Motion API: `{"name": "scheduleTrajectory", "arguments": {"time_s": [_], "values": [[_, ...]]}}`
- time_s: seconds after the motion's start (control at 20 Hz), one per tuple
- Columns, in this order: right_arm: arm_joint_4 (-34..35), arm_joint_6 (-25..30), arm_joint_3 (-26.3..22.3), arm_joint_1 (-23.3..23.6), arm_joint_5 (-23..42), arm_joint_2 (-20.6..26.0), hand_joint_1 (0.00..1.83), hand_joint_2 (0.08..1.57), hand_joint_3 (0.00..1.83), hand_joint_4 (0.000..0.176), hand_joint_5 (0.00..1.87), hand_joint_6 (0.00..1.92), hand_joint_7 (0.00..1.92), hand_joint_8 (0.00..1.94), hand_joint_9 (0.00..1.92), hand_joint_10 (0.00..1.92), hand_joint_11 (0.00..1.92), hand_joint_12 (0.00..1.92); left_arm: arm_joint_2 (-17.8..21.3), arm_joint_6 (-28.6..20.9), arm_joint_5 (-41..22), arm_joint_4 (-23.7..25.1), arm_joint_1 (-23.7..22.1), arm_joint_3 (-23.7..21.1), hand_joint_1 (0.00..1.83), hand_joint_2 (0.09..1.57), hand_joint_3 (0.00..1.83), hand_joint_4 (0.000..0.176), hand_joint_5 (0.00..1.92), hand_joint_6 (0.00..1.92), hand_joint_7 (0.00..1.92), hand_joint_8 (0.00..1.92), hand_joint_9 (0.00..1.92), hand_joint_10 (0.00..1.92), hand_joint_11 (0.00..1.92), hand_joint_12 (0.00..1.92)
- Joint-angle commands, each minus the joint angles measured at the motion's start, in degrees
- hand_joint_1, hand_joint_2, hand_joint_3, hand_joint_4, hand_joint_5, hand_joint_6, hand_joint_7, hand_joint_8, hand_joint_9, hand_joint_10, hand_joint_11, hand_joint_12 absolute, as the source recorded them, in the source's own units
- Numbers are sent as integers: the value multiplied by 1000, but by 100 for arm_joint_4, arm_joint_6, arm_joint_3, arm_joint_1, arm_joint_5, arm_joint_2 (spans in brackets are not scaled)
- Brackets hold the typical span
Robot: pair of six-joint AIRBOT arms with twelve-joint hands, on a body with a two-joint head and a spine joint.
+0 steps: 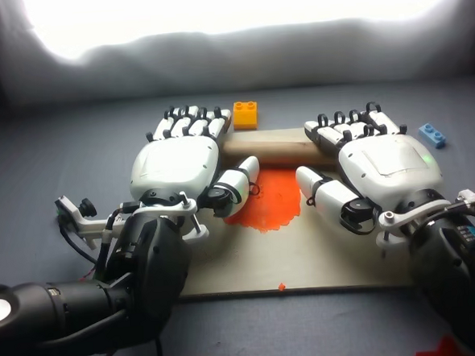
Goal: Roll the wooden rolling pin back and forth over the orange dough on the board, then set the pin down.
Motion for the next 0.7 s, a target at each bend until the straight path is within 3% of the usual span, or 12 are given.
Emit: {"name": "scheduleTrajectory", "arguments": {"time_s": [0.0, 0.2, 0.35, 0.65], "values": [[-182, -14, -36, -46, 312, 3, 0, 1454, 0, 0, 349, 2, 403, 5, 330, 8, 0, 710, 38, -13, -303, 132, -3, 9, 0, 1477, 0, 0, 180, 3, 211, 1, 149, 2, 0, 193], [-181, -43, -108, -82, 349, 3, 0, 1455, 1, 0, 354, 2, 409, 2, 349, 9, 0, 790, 69, -14, -295, 133, -27, -34, 0, 1489, 3, 0, 170, 2, 195, 1, 123, 1, 0, 164], [-181, -61, -150, -116, 379, 3, 0, 1452, 0, 0, 342, 1, 396, 1, 329, 2, 0, 719, 122, 6, -295, 139, -31, -93, 0, 1484, 0, 0, 185, 5, 207, 1, 138, 4, 0, 199], [-181, -126, -218, -147, 446, 2, 0, 1452, 0, 0, 343, 0, 405, 3, 341, 4, 0, 755, 227, 46, -285, 167, 13, -239, 0, 1474, 0, 0, 155, 0, 202, 0, 130, 0, 0, 164]]}}
